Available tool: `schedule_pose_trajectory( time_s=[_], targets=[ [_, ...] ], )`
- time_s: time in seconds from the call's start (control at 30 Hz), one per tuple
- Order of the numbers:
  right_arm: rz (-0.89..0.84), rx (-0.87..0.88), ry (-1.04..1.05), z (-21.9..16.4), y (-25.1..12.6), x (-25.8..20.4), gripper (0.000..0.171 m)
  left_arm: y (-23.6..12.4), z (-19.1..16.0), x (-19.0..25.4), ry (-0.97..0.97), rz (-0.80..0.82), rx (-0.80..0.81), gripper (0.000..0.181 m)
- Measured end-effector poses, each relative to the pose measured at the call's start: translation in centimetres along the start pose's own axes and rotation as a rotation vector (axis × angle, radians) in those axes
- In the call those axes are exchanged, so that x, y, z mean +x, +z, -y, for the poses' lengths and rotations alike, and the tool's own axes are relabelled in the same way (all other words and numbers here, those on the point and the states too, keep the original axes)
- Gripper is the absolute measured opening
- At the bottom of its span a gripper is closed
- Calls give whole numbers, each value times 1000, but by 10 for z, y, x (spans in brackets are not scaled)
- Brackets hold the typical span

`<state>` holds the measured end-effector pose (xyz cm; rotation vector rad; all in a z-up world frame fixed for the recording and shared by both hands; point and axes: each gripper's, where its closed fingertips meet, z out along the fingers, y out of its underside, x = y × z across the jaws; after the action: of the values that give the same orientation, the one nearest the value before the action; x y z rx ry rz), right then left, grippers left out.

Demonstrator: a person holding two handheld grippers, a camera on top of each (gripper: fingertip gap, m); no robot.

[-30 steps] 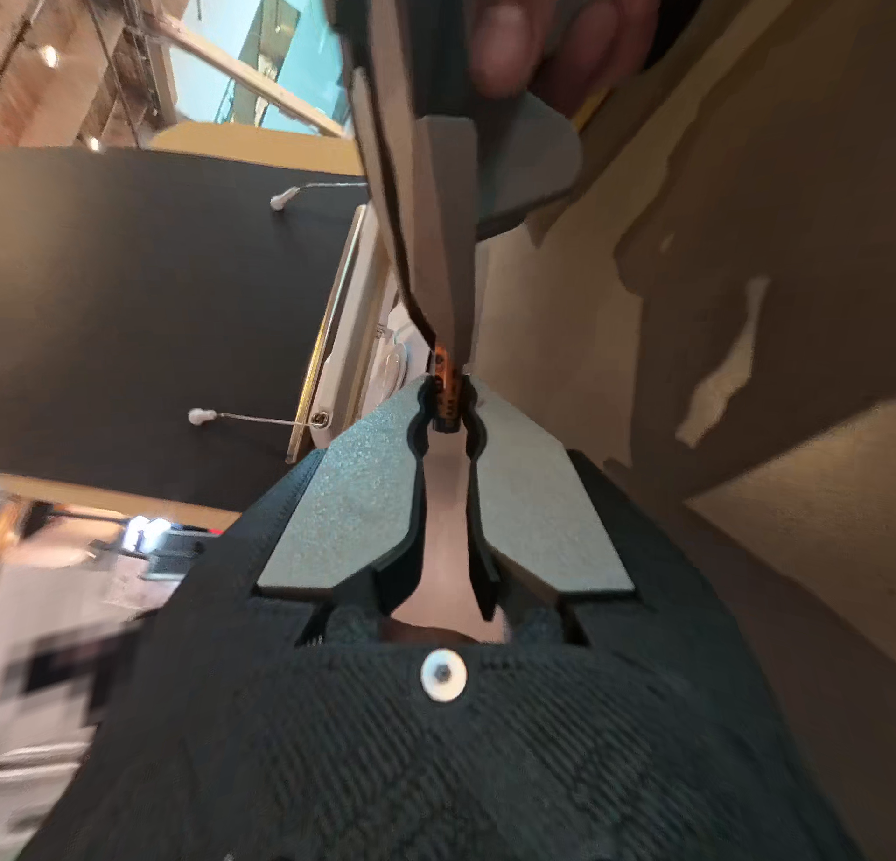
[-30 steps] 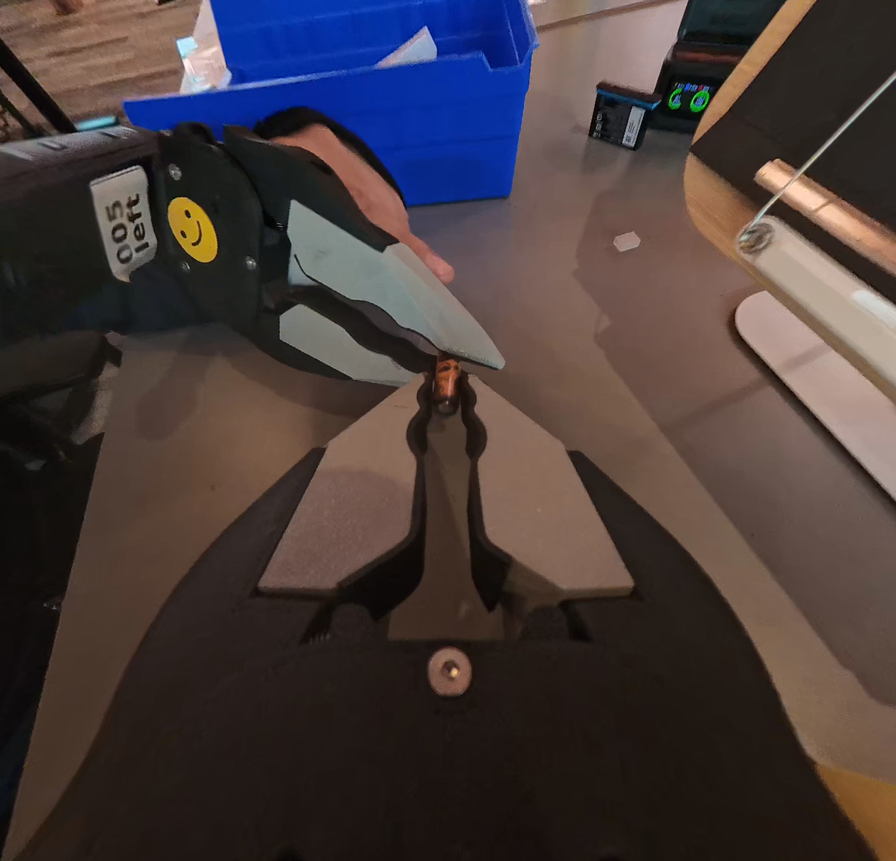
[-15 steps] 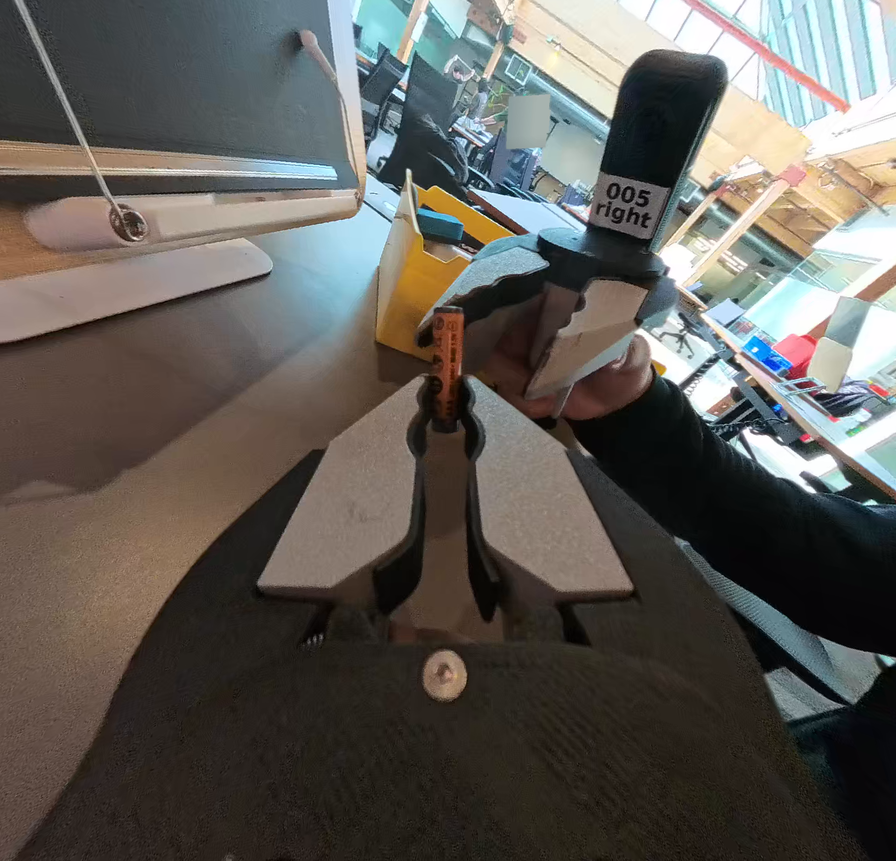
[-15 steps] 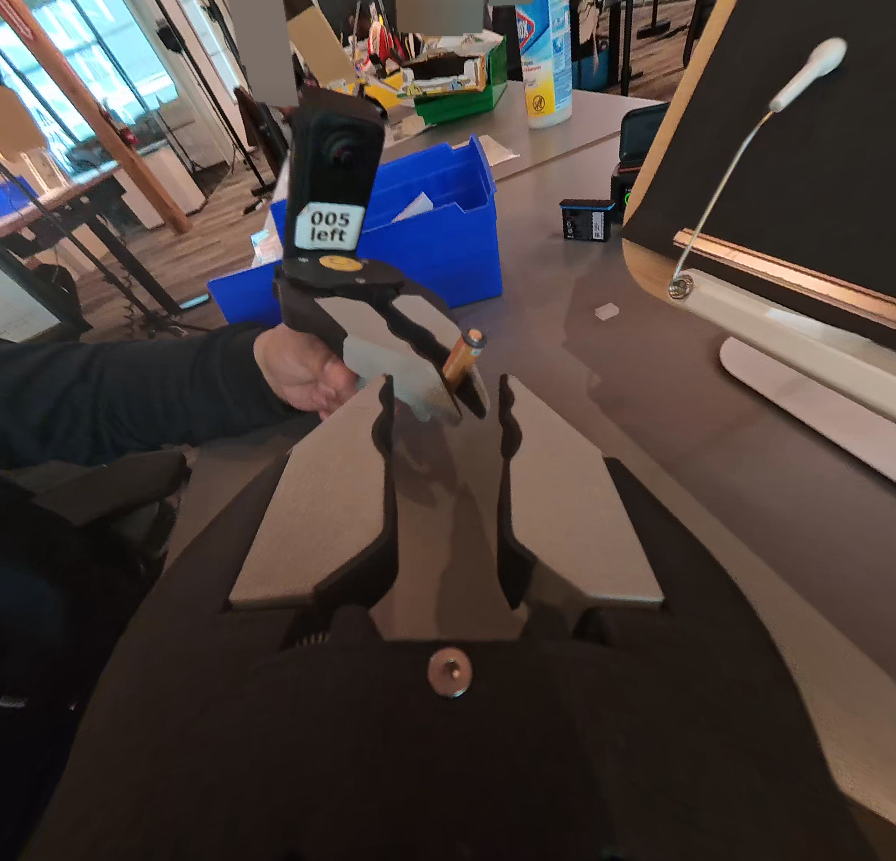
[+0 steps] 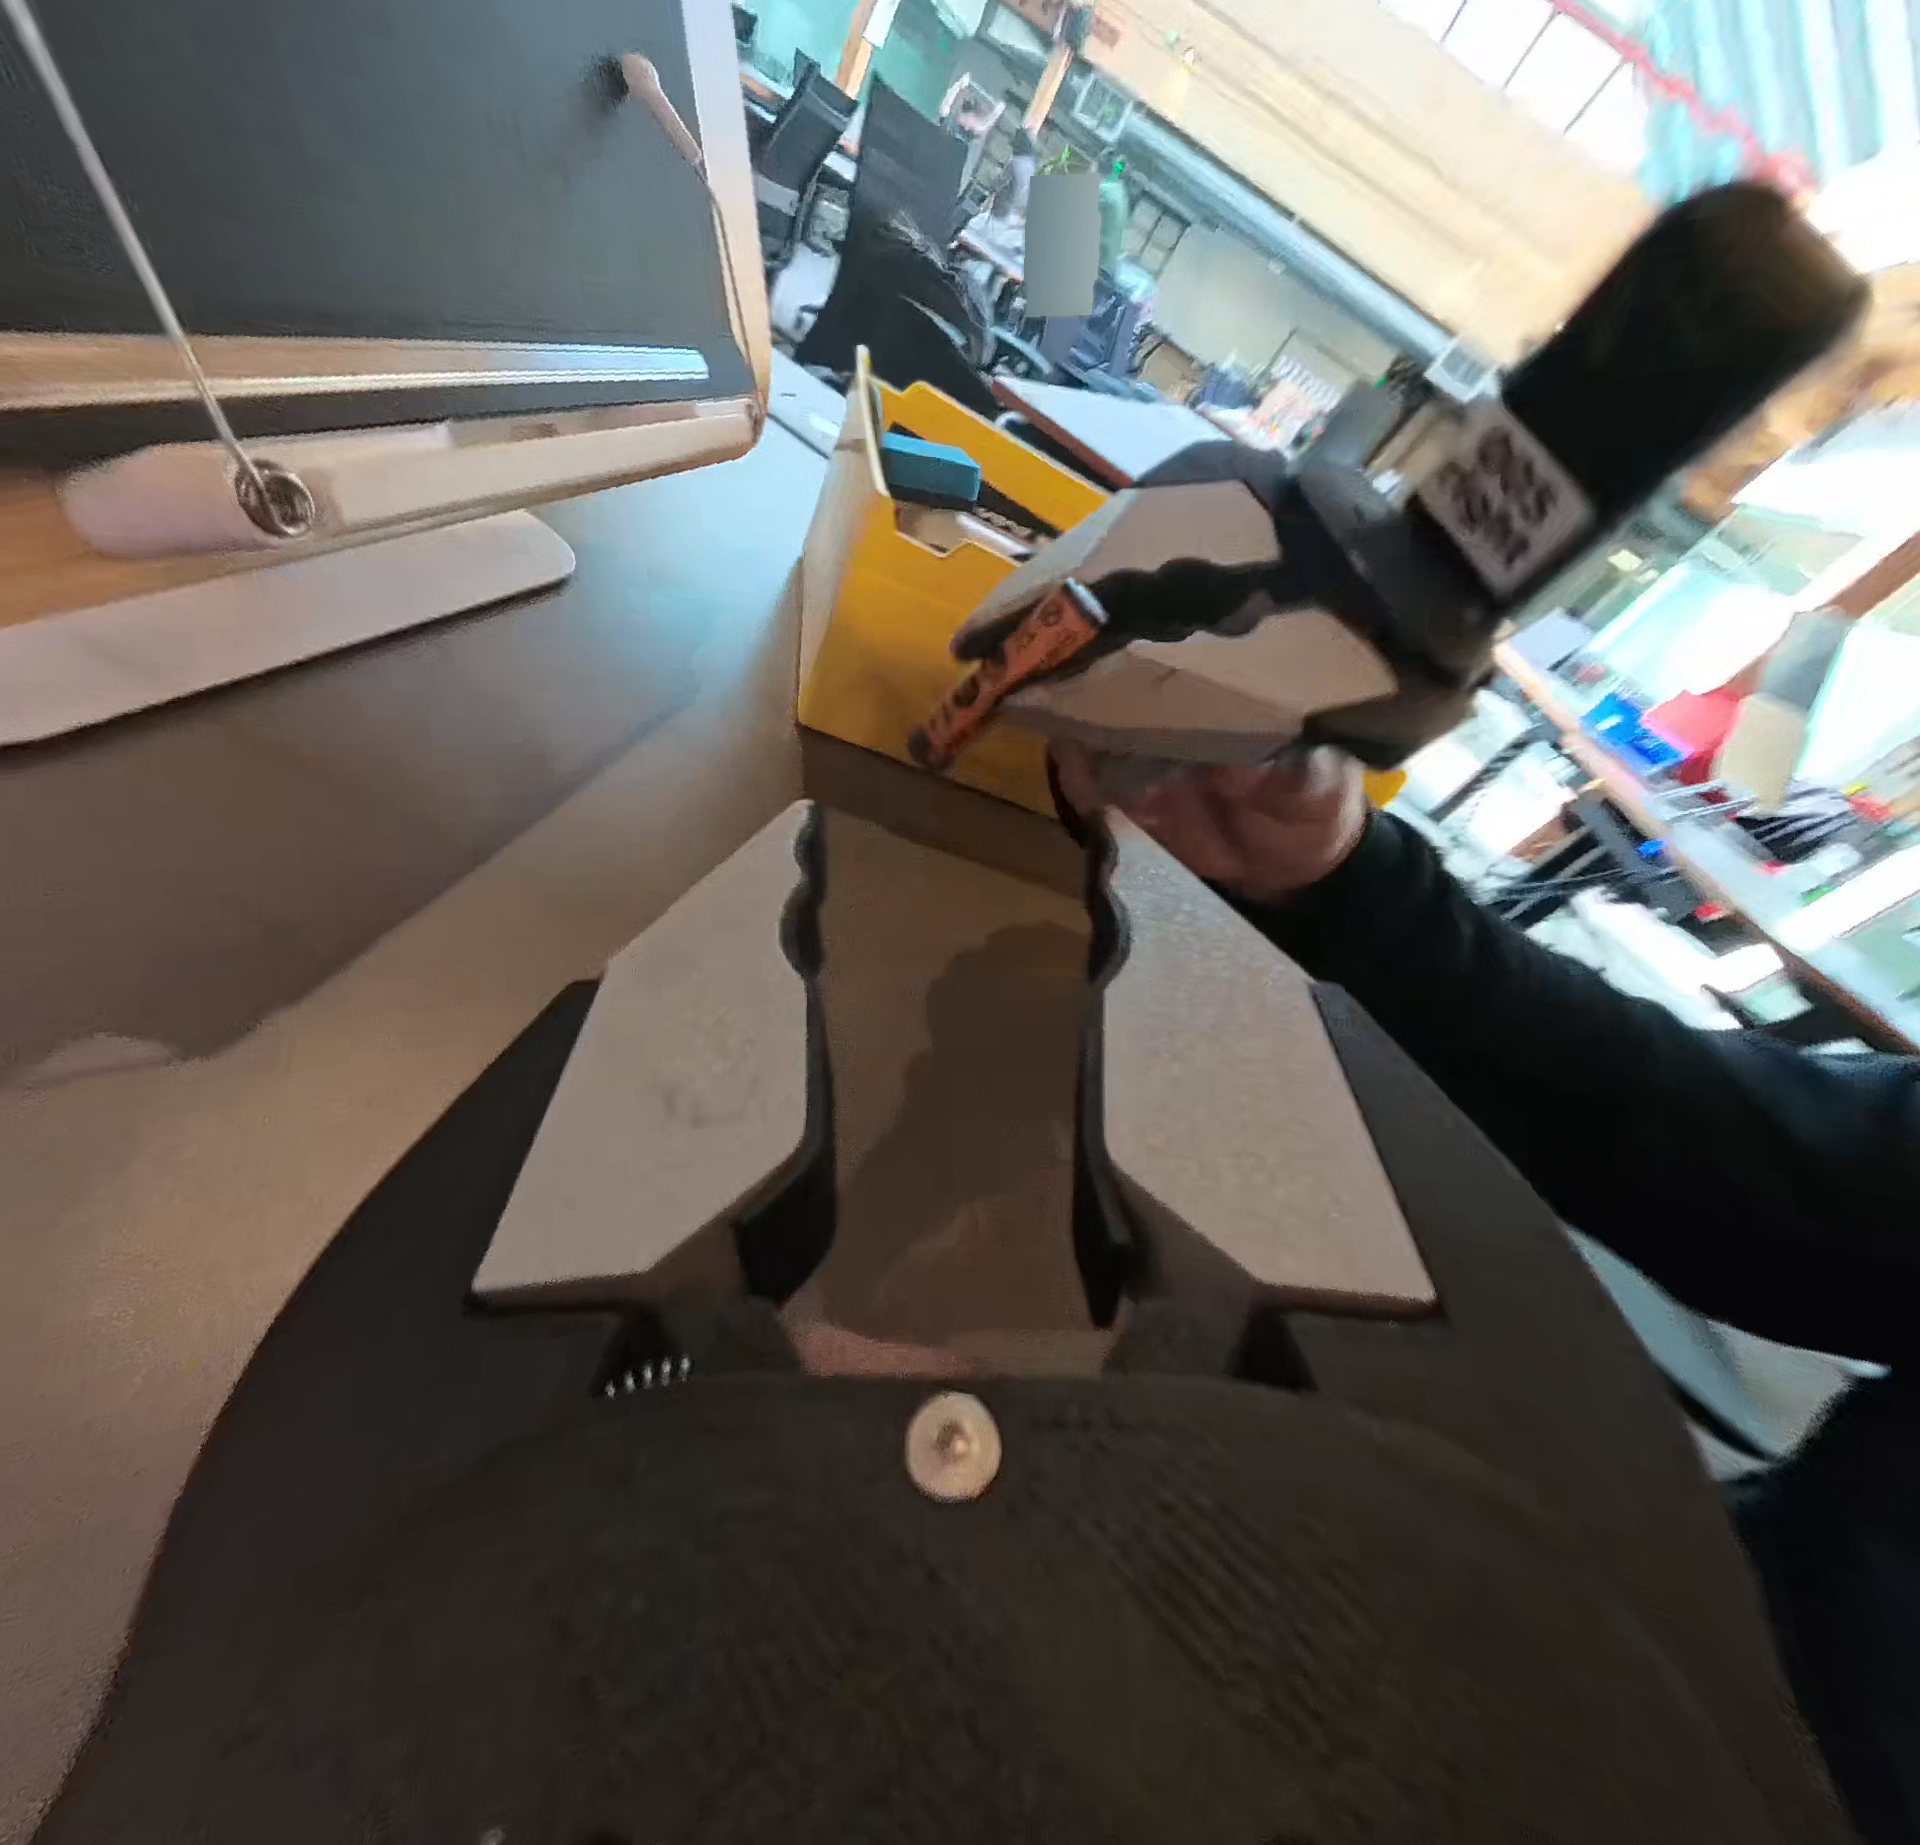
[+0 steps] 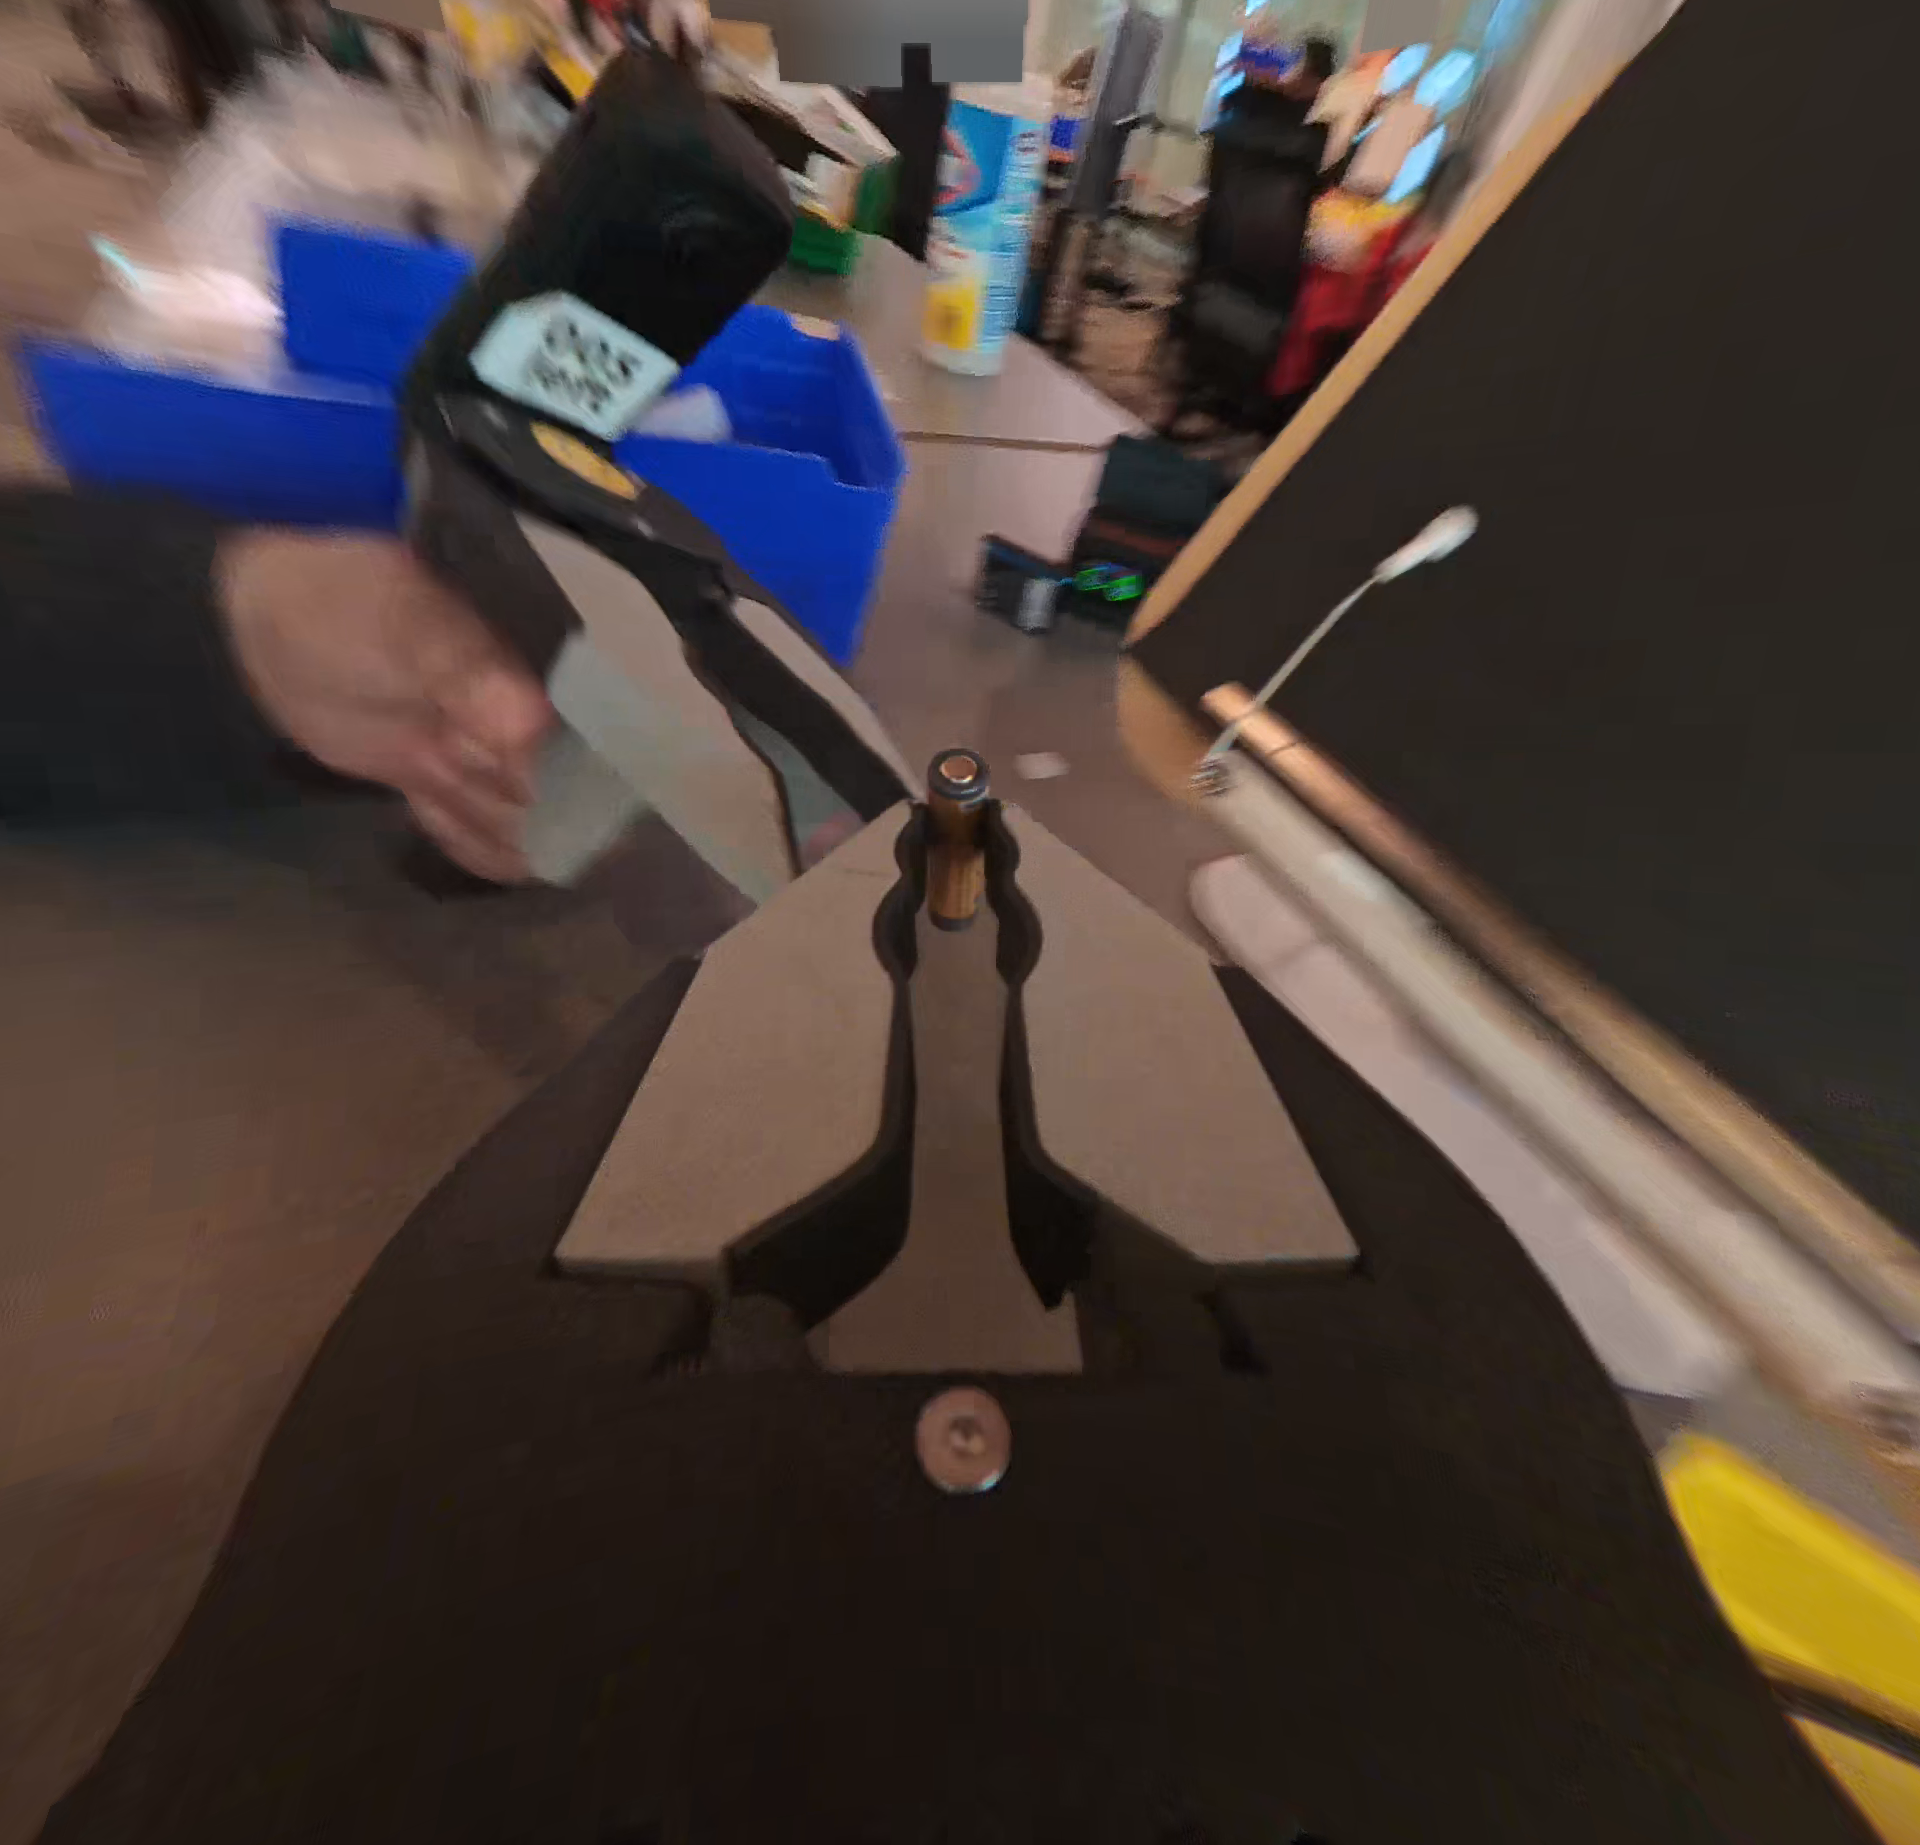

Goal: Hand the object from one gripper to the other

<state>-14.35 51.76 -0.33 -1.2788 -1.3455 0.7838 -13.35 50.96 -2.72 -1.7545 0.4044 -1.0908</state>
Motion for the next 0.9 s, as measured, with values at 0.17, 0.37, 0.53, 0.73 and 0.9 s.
schedule_pose_trajectory(
  time_s=[0.17, 0.37, 0.53, 0.73, 0.9],
  targets=[
    [-253, -59, -595, 1, -7, 1, 6, -9, 9, 17, -179, -193, 32, 49],
    [-230, -45, -778, 4, 0, -26, 6, -3, -4, 20, -78, -167, -36, 63],
    [-161, 26, -747, 14, -3, -42, 6, -4, -3, 36, -60, -243, -28, 67],
    [-101, 44, -734, 13, -4, -51, 6, -7, -3, 48, -63, -315, -25, 49],
    [-99, 43, -703, 13, -3, -51, 7, -7, -3, 47, 10, -283, -30, 46]
  ],
)
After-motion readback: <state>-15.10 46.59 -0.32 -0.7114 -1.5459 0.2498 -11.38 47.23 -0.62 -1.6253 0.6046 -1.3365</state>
